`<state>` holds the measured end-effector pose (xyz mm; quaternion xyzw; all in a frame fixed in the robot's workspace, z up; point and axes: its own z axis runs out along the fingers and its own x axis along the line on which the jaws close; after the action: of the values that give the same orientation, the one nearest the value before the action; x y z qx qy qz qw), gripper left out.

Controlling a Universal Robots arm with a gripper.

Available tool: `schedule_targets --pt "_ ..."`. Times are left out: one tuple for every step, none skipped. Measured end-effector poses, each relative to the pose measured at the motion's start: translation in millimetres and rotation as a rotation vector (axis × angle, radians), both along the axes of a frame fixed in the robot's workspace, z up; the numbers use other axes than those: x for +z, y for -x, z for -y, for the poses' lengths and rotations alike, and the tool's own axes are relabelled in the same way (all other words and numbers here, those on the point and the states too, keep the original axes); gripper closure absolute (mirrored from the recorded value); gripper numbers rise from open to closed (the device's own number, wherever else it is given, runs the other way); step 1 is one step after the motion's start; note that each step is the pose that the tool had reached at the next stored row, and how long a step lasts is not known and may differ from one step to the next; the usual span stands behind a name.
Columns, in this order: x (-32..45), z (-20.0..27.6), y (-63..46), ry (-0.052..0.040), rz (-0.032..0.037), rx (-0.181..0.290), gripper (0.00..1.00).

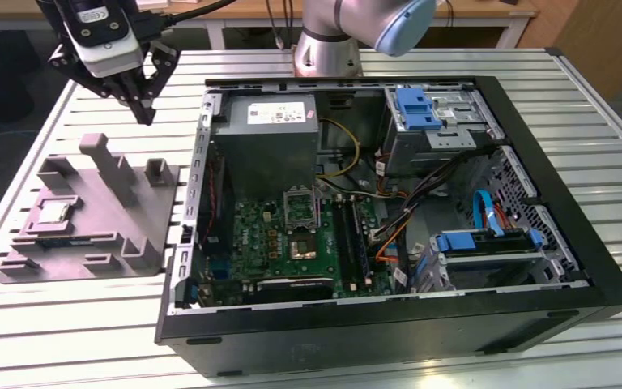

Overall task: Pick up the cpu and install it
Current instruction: 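Reach for the cpu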

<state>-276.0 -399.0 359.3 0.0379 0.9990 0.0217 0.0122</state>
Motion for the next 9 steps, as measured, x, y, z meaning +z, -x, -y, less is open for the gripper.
schedule_targets --pt "-0.1 0.0 0.4 0.0 0.0001 0.0 0.89" --pt "-0.1 0.0 0.7 0.0 0.0001 0.0 0.89" --pt "-0.1 0.0 1.0 0.0 0.0001 0.0 0.89" --pt "-0.1 0.0 1.3 0.0 0.0 0.0 0.89" --pt "-0.2 0.0 1.6 0.0 0.0001 0.0 0.89" --pt "-0.3 0.0 1.9 0.0 0.0001 0.0 0.89" --pt "-0.3 0.0 2.2 0.0 0.0001 0.0 0.89" --pt "-0.3 0.0 2.6 0.0 0.0 0.0 0.89" --pt "-0.4 0.0 2.9 0.0 0.0001 0.0 0.89"
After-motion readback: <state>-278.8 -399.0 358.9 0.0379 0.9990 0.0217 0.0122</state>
